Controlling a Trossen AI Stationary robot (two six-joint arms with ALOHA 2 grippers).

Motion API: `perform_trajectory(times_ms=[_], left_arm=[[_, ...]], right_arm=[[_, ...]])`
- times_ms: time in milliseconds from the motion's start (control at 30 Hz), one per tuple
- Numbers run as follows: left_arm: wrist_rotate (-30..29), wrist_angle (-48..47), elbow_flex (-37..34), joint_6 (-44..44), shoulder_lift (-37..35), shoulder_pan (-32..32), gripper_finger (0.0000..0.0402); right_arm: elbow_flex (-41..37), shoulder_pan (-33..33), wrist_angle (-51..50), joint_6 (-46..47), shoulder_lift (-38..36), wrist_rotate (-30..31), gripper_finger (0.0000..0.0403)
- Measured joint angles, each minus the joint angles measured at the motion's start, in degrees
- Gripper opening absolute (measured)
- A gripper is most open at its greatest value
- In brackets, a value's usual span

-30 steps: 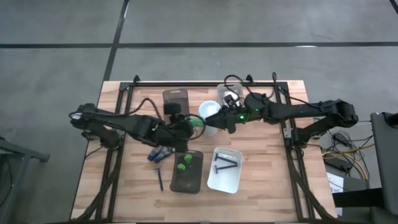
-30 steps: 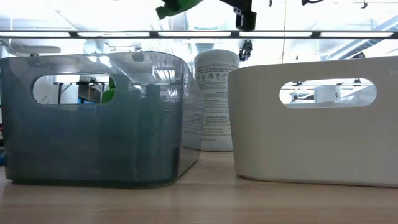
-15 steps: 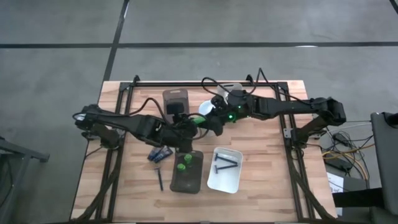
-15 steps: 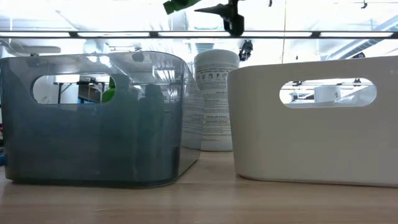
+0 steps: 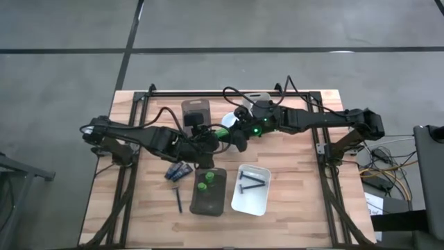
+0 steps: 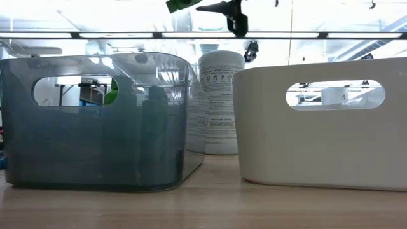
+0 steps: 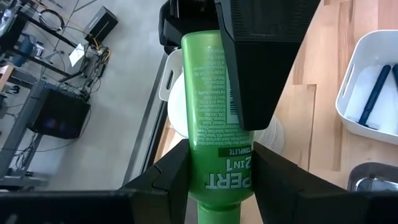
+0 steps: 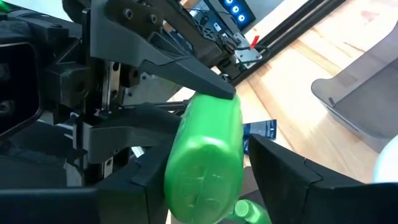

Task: Pick & Place Travel size toiletries
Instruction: Put the green shampoo bottle into the bottom black bin

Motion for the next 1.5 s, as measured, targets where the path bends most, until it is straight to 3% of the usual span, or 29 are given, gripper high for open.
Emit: perform_trajectory(times_ms=[600, 967, 1300, 1500], left_arm=[[0.06, -0.13, -0.17, -2.03, 0.02, 0.0, 0.0157], [2.54, -0.2, -0.17, -5.31, -0.89, 0.0, 0.0246], [2.96, 0.23, -0.26, -12.15, -8.0, 0.8, 0.025], [3.88, 10.27, -1.16, -13.18, -11.52, 1.4, 0.025]], right_arm=[[-0.04, 0.0, -0.04, -0.2, -0.07, -0.26, 0.0115], [-0.2, -0.04, -4.04, -4.48, -2.54, -0.02, 0.011], [-0.33, -0.4, -7.85, -14.21, -8.99, 1.48, 0.0109], [-0.82, -0.76, -8.07, -18.55, -12.64, 3.4, 0.0109]])
